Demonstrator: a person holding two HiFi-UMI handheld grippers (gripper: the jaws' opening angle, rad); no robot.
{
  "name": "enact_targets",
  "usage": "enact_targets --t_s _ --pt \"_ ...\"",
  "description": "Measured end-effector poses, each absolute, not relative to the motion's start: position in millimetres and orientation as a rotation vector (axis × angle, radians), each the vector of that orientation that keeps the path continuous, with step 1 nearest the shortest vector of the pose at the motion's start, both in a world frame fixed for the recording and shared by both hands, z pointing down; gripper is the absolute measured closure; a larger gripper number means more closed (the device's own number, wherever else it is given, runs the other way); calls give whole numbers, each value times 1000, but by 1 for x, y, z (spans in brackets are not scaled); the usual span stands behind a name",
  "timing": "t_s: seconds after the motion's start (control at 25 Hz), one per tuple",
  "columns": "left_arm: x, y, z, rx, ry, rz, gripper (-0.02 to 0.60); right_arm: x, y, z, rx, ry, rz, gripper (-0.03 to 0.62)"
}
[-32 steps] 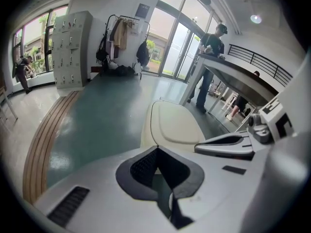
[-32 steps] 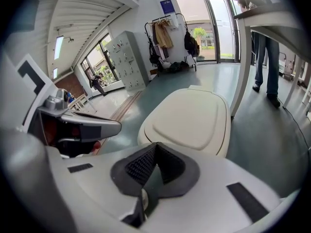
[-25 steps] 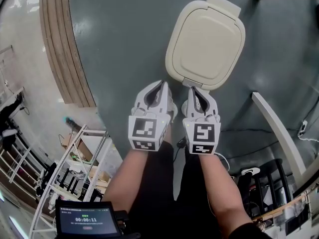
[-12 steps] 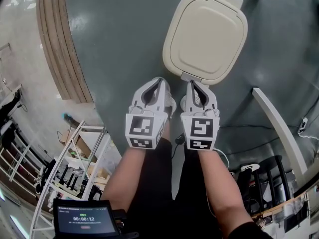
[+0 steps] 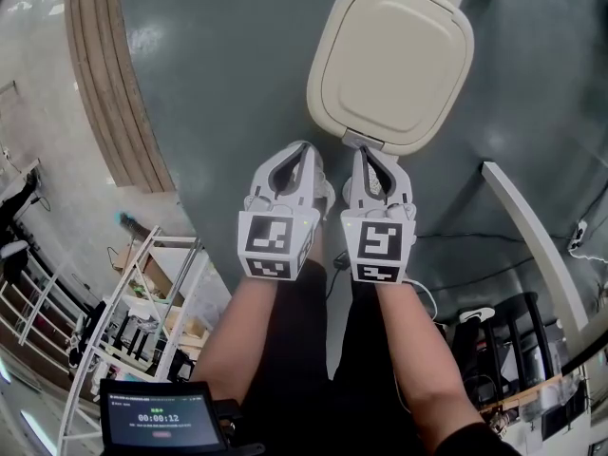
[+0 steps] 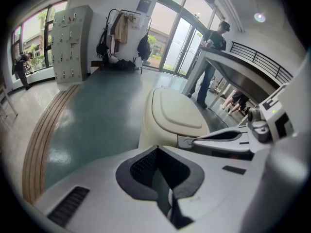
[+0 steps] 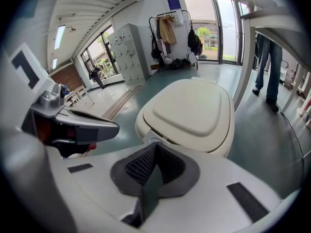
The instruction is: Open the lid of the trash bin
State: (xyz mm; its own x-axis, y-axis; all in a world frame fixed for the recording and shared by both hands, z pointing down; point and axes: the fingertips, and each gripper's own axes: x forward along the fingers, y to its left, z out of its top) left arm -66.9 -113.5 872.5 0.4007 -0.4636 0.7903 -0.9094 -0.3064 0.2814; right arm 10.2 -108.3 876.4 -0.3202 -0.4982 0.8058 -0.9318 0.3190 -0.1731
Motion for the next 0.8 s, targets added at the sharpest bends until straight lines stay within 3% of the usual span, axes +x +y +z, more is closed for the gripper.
enact_targets --t_s 0.8 --pt "-74 -119 867 1933 -1206 783 583 10 -109 871 1277 -1959 864 592"
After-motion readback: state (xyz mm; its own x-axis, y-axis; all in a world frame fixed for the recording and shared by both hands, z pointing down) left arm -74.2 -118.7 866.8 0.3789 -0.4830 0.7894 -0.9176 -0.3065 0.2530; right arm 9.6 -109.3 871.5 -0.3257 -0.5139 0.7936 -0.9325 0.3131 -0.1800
